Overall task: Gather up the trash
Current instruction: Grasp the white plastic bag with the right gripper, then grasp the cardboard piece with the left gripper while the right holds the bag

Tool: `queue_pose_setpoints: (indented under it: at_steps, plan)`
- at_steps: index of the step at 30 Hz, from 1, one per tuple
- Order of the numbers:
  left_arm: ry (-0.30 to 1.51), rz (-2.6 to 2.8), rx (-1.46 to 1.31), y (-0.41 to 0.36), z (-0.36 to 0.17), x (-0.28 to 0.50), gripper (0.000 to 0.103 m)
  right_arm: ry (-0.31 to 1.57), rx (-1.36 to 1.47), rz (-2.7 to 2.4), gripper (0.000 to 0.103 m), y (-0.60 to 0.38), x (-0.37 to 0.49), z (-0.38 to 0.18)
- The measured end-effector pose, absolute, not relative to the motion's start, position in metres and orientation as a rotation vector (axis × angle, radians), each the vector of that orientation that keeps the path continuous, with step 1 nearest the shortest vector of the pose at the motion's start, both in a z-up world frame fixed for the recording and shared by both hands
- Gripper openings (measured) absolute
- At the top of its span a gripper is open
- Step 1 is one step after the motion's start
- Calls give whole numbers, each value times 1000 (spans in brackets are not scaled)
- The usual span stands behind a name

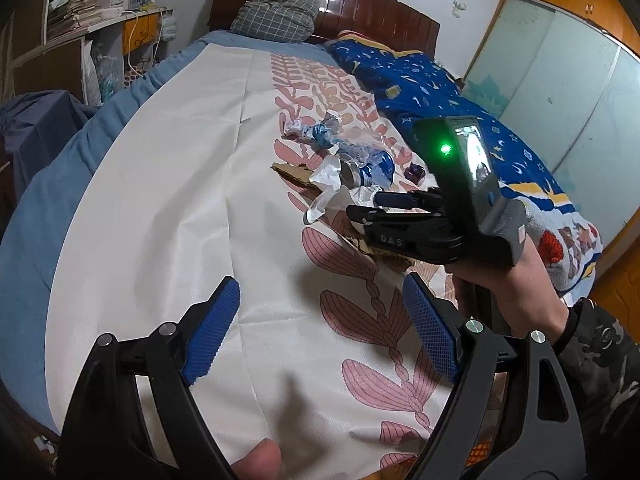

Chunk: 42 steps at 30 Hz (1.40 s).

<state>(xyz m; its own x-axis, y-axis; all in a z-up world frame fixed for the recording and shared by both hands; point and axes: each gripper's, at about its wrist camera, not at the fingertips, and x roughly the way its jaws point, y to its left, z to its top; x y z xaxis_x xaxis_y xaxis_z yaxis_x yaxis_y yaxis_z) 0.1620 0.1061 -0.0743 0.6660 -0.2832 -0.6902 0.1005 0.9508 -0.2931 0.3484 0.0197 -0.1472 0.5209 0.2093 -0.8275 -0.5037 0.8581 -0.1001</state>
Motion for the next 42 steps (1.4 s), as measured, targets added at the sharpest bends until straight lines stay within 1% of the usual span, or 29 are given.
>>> queue_pose_setpoints:
  at_steps: [2, 5, 10, 18, 26, 30, 34, 37, 42]
  plan:
    - [815, -218, -241, 106, -74, 162, 83, 943, -381, 419, 43, 24, 353, -150]
    - [815, -216, -244, 107, -74, 163, 83, 959, -389, 403, 24, 27, 363, -153]
    - [812, -206, -249, 110, -74, 162, 83, 988, -308, 406, 19, 22, 378, -150]
    - [809, -194, -256, 116, -73, 162, 83, 957, -152, 446, 17, -1, 371, -132]
    - [828, -218, -277, 117, -76, 183, 83, 890, -7, 461, 17, -46, 338, -93]
    - [852, -250, -322, 118, -79, 226, 83, 845, 66, 464, 17, -75, 314, -71]
    - [893, -213, -305, 110, -90, 291, 84, 832, 114, 453, 17, -107, 285, -63]
    - [951, -209, -296, 96, -106, 338, 84, 843, 146, 432, 17, -132, 264, -66]
    - [1005, -78, -164, 70, -135, 392, 84, 868, 173, 393, 17, -165, 238, -81]
